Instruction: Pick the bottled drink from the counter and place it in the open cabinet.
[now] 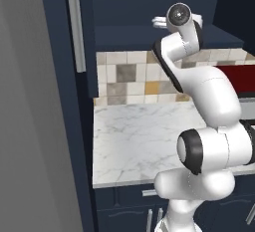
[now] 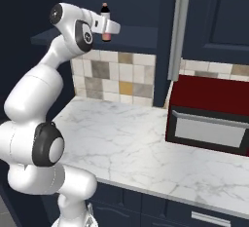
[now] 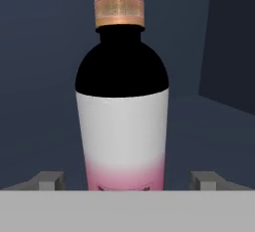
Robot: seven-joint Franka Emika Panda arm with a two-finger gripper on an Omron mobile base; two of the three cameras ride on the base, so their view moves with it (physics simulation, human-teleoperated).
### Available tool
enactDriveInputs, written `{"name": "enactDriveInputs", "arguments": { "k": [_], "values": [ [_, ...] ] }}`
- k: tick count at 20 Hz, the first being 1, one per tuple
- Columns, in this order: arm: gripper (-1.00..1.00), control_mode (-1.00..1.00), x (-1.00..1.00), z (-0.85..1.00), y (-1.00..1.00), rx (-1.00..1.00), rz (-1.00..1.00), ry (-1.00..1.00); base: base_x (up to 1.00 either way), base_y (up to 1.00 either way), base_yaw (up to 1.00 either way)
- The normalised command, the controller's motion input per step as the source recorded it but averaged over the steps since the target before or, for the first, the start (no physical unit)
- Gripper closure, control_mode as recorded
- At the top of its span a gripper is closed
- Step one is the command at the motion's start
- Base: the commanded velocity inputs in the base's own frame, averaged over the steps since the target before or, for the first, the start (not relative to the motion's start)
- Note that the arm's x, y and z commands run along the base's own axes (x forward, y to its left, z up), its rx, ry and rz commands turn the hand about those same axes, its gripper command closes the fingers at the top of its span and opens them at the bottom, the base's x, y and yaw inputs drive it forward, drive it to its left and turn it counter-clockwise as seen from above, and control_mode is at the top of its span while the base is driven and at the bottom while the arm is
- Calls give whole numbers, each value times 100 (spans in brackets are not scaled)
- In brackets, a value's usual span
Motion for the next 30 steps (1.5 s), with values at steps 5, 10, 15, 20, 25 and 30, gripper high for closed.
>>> {"name": "enactDriveInputs", "arguments": {
  "k": [5, 10, 15, 20, 25, 30],
  "values": [
    [-100, -100, 0, 0, 0, 0, 0, 0, 0, 0, 0],
    [-100, -100, -20, 0, 0, 0, 0, 0, 0, 0, 0],
    [-100, -100, -36, 0, 0, 0, 0, 0, 0, 0, 0],
    [-100, -100, -49, 0, 0, 0, 0, 0, 0, 0, 0],
    [-100, -100, -76, 0, 0, 0, 3, 0, 0, 0, 0],
    [-100, -100, -98, 0, 0, 0, 9, 0, 0, 0, 0]
  ]
}}
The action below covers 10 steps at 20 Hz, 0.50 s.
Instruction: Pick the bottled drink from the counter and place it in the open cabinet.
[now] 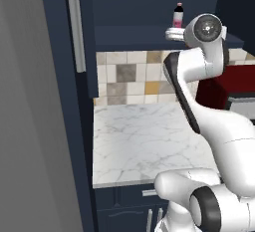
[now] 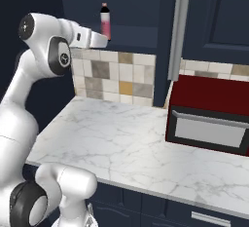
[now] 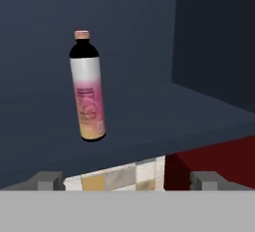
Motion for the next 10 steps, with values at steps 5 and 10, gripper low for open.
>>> {"name": "enactDriveInputs", "arguments": {
  "k": [5, 10],
  "values": [
    [-100, -100, -100, 0, 0, 0, 10, -1, 0, 0, 0],
    [-100, -100, -100, 0, 0, 0, 11, -1, 0, 0, 0]
  ]
}}
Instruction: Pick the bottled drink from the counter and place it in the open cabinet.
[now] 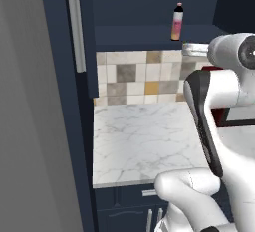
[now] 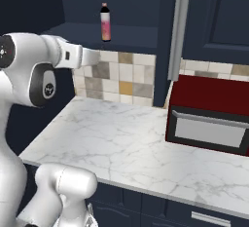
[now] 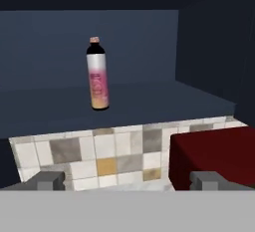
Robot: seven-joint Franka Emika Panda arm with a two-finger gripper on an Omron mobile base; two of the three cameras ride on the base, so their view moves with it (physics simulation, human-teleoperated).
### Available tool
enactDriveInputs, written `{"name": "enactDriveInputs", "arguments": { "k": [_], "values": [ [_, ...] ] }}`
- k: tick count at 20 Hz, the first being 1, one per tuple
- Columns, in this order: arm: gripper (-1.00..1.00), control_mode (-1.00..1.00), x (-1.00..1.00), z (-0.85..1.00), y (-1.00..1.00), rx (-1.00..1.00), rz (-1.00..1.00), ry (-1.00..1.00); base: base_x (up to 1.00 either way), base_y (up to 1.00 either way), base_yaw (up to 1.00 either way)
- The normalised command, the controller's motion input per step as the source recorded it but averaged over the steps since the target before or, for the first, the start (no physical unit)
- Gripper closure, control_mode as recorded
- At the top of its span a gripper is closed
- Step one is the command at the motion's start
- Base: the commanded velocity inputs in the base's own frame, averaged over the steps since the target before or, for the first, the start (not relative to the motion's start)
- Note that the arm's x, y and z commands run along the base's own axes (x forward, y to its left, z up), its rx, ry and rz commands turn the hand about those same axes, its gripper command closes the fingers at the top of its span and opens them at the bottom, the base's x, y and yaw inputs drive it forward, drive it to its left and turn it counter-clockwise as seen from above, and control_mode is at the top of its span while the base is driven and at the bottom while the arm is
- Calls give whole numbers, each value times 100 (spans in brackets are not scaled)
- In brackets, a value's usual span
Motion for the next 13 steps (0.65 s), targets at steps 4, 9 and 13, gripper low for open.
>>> {"name": "enactDriveInputs", "arguments": {
  "k": [4, 9, 13],
  "values": [
    [-100, -100, -97, 0, -3, 0, 11, 0, 0, 0, 0],
    [-100, -100, -91, -1, -8, 0, 14, 0, 0, 0, 0],
    [-100, -100, -81, -3, -6, 0, 16, 0, 0, 0, 0]
  ]
}}
